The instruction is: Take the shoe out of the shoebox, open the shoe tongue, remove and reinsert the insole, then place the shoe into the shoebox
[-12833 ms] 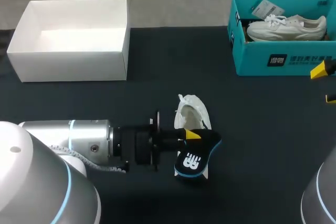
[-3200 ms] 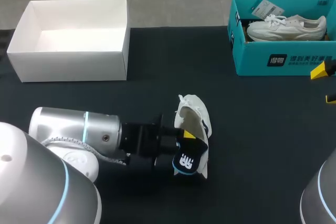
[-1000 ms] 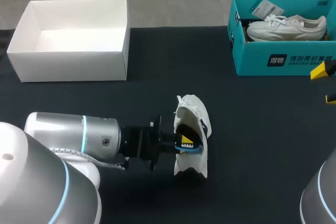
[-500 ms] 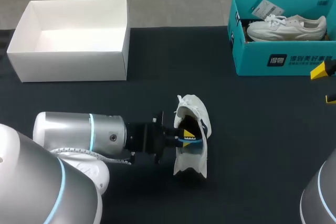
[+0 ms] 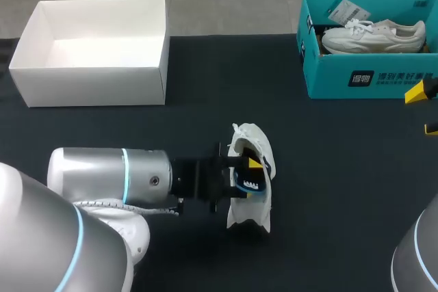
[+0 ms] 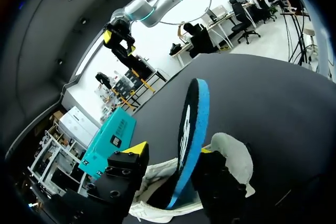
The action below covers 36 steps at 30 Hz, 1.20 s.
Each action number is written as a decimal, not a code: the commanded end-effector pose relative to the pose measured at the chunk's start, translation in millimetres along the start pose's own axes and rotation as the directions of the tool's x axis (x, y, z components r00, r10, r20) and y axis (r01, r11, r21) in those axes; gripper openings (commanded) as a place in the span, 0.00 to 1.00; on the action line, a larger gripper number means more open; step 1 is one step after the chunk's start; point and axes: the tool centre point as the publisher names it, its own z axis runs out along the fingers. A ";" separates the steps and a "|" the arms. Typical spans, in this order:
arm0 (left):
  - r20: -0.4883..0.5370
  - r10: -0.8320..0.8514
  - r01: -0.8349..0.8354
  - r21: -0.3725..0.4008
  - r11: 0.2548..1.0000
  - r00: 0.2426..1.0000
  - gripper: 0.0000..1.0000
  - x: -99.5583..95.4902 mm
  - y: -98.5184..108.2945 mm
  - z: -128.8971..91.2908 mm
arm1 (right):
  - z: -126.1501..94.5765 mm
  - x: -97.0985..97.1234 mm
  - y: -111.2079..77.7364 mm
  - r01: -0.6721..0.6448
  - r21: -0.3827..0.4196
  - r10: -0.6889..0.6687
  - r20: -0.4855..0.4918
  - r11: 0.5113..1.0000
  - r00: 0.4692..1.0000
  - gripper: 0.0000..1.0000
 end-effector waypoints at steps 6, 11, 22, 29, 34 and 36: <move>-0.021 -0.001 0.000 -0.017 1.000 1.000 0.00 9.3 -4.5 -16.2 | 0.5 -0.1 -0.9 -0.001 -0.002 0.001 0.001 1.000 1.000 1.00; -0.040 -0.005 0.004 -0.020 1.000 0.999 0.00 9.6 4.4 -6.4 | 0.5 -0.1 -0.9 -0.001 -0.002 0.001 0.001 1.000 1.000 1.00; -0.051 0.004 -0.005 -0.025 1.000 0.999 0.00 4.1 22.9 11.7 | 0.5 -0.1 -0.9 -0.001 -0.002 0.001 0.001 1.000 1.000 1.00; -0.041 -0.032 0.029 -0.054 0.998 0.999 0.00 3.3 36.4 18.9 | 0.5 -0.1 -0.9 -0.001 -0.002 0.001 0.001 1.000 1.000 1.00; -0.031 -0.024 0.023 -0.037 0.999 0.999 0.36 0.6 25.9 17.5 | 0.5 -0.1 -0.9 -0.001 -0.002 0.001 0.001 1.000 1.000 1.00; -0.028 -0.014 0.013 -0.032 0.999 1.000 0.40 -0.5 18.4 12.6 | 0.5 -0.1 -0.9 -0.001 -0.002 0.001 0.001 1.000 1.000 1.00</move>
